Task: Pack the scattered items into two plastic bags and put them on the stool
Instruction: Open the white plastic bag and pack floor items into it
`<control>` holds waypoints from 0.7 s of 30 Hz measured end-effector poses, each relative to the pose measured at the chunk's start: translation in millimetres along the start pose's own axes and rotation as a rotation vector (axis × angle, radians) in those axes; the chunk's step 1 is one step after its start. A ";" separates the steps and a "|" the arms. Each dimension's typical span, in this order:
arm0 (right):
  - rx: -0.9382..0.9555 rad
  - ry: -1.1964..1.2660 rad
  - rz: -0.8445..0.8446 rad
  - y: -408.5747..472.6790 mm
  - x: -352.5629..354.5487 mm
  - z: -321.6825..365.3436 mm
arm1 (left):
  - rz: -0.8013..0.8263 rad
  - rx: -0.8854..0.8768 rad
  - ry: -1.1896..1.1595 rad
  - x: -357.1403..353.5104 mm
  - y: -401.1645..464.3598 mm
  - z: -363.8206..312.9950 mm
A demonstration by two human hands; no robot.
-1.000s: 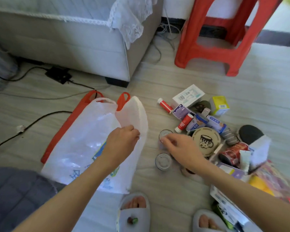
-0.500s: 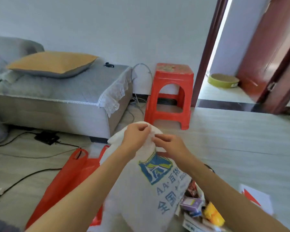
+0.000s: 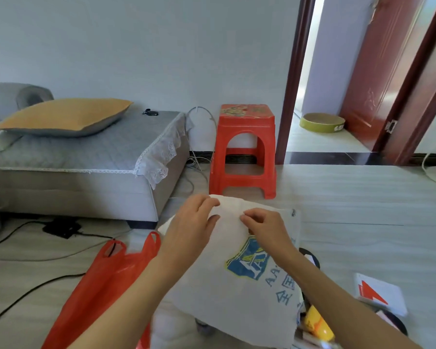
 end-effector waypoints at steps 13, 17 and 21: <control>0.109 -0.177 -0.066 -0.8 -0.6 7.9 | 0.110 0.411 -0.263 -27.8 -2.0 16.6; 0.222 -0.319 -0.094 -11.4 -5.2 29.5 | 0.054 0.607 -0.333 -26.0 -5.2 33.5; 0.159 -0.427 0.000 -11.4 -18.7 21.1 | 0.072 0.550 -0.463 -26.4 0.3 18.8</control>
Point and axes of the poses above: each hand's wrist, its own y-axis towards the middle knuckle, its own x-axis out of the back of the hand, z = x × y, the point moved 8 cm from there along y, towards the middle knuckle, and after that the axes turned 2 degrees about -z, right-handed, at the moved point
